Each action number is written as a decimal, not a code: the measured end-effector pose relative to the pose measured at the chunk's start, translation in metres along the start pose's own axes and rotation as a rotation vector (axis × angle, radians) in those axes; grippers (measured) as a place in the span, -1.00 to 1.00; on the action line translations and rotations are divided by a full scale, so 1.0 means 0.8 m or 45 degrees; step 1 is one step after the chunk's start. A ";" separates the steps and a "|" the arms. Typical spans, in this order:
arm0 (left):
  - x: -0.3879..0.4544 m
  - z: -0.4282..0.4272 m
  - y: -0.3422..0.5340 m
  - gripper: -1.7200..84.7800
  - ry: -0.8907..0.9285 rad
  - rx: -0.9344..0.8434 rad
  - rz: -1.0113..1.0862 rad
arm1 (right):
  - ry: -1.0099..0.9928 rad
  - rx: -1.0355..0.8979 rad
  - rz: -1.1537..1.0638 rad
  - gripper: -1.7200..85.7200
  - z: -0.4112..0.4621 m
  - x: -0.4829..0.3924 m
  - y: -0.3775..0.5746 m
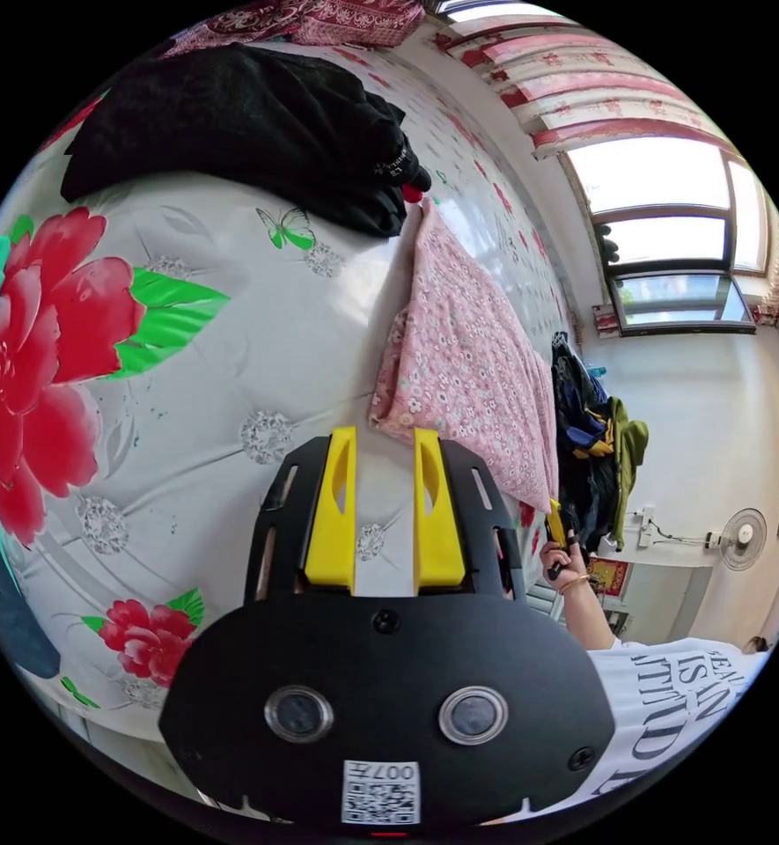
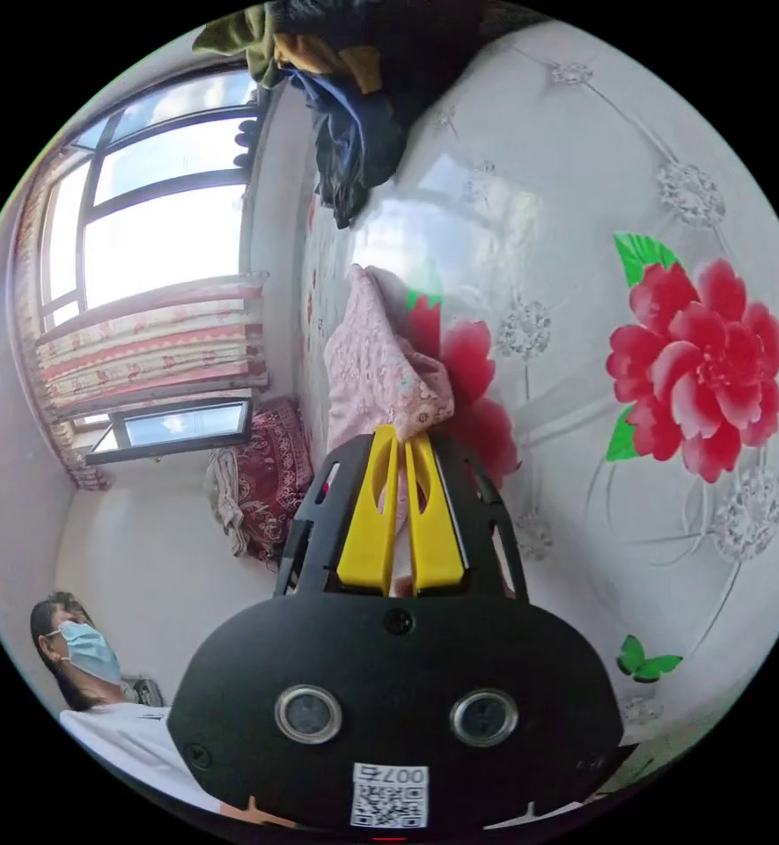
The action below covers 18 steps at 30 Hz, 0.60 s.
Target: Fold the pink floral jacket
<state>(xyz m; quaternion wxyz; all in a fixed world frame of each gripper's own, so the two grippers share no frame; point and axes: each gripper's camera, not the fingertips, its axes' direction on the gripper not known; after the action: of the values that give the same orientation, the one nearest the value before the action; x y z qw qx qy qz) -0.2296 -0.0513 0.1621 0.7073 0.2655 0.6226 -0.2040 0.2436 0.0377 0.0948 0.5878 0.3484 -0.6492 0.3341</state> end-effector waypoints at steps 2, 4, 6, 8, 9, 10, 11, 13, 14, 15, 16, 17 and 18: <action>-0.009 -0.003 0.007 -0.74 0.021 -0.017 -0.012 | -0.053 0.107 -0.020 -0.97 -0.016 -0.018 -0.003; -0.013 -0.010 0.013 -0.75 0.035 -0.018 -0.019 | -0.032 0.111 -0.166 -0.97 -0.006 -0.073 -0.006; -0.013 -0.021 0.017 -0.75 0.055 -0.015 -0.009 | -0.011 0.008 -0.390 -0.97 0.029 -0.148 -0.003; -0.012 -0.030 0.020 -0.75 0.089 -0.011 0.005 | 0.055 -0.214 -0.770 -0.97 0.102 -0.259 0.033; -0.012 -0.035 0.021 -0.75 0.107 -0.011 0.010 | 0.078 -0.278 -0.884 -0.97 0.124 -0.285 0.050; -0.012 -0.039 0.022 -0.75 0.114 -0.008 0.013 | 0.127 -0.403 -1.086 -0.97 0.168 -0.328 0.089; -0.013 -0.046 0.025 -0.75 0.128 0.003 0.018 | 0.169 -0.534 -1.259 -0.97 0.212 -0.358 0.133; -0.017 -0.054 0.029 -0.75 0.157 0.004 0.017 | 0.195 -0.706 -1.438 -0.97 0.274 -0.377 0.198; -0.022 -0.059 0.033 -0.75 0.177 0.003 0.009 | 0.198 -0.817 -1.526 -0.97 0.312 -0.375 0.238; -0.026 -0.064 0.037 -0.74 0.193 0.004 0.002 | 0.199 -0.874 -1.546 -0.97 0.330 -0.370 0.256; -0.029 -0.066 0.039 -0.74 0.198 0.005 0.000 | 0.201 -0.985 -1.552 -0.97 0.366 -0.354 0.285; -0.034 -0.071 0.044 -0.74 0.205 0.007 -0.010 | 0.211 -1.087 -1.543 -0.96 0.399 -0.331 0.308; -0.040 -0.075 0.048 -0.74 0.216 0.005 -0.024 | 0.231 -1.128 -1.534 -0.96 0.415 -0.317 0.317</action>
<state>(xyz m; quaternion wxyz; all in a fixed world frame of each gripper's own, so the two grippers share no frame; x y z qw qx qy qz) -0.2565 0.0151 0.1935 0.6495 0.2776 0.6823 -0.1887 -0.1297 -0.0914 -0.1926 0.8052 0.3454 -0.3690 -0.3102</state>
